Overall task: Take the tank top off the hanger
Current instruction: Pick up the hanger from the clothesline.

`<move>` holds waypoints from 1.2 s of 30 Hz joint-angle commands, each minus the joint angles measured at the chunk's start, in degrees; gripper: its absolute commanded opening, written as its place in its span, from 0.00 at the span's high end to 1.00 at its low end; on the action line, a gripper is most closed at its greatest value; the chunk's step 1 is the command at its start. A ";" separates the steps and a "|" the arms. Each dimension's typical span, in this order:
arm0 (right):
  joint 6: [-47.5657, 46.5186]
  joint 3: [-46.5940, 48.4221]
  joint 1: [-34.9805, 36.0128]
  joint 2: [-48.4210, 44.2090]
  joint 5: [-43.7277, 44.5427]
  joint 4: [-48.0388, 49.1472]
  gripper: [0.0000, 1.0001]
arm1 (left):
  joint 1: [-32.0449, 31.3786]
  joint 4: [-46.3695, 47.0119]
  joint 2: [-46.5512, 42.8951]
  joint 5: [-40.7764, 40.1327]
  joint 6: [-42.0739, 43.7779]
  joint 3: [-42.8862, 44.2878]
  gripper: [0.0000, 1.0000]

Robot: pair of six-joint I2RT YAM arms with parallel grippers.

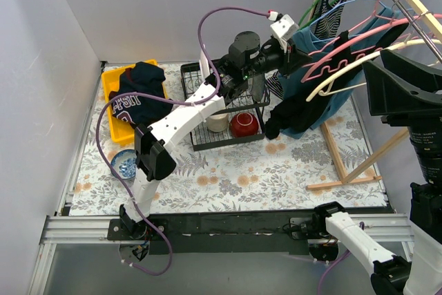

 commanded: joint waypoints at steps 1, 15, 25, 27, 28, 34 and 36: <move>-0.11 -0.82 -0.29 -1.19 1.45 2.86 0.47 | -0.91 6.14 -4.31 -5.12 2.03 -1.36 1.00; -0.28 -1.61 -0.29 -1.71 2.33 2.95 0.48 | -1.00 14.85 -6.95 -4.68 1.07 -0.66 1.00; -0.19 -2.40 -0.29 -1.54 2.42 3.04 0.48 | -0.91 22.49 -8.36 -4.16 0.54 -3.21 1.00; -0.28 -1.96 -0.29 -1.36 2.51 2.87 0.48 | -1.00 23.90 -8.10 -3.81 0.10 -3.12 1.00; -0.28 -1.87 -0.29 -1.36 2.68 2.87 0.48 | -1.00 24.60 -8.10 -3.72 -0.07 -3.04 1.00; -0.37 -2.31 -0.29 -1.45 3.21 2.87 0.48 | -0.91 28.81 -9.49 -4.77 0.28 -4.70 1.00; -0.37 -2.49 -0.29 -1.45 3.39 2.87 0.48 | -0.91 31.45 -10.20 -4.60 0.45 -7.50 1.00</move>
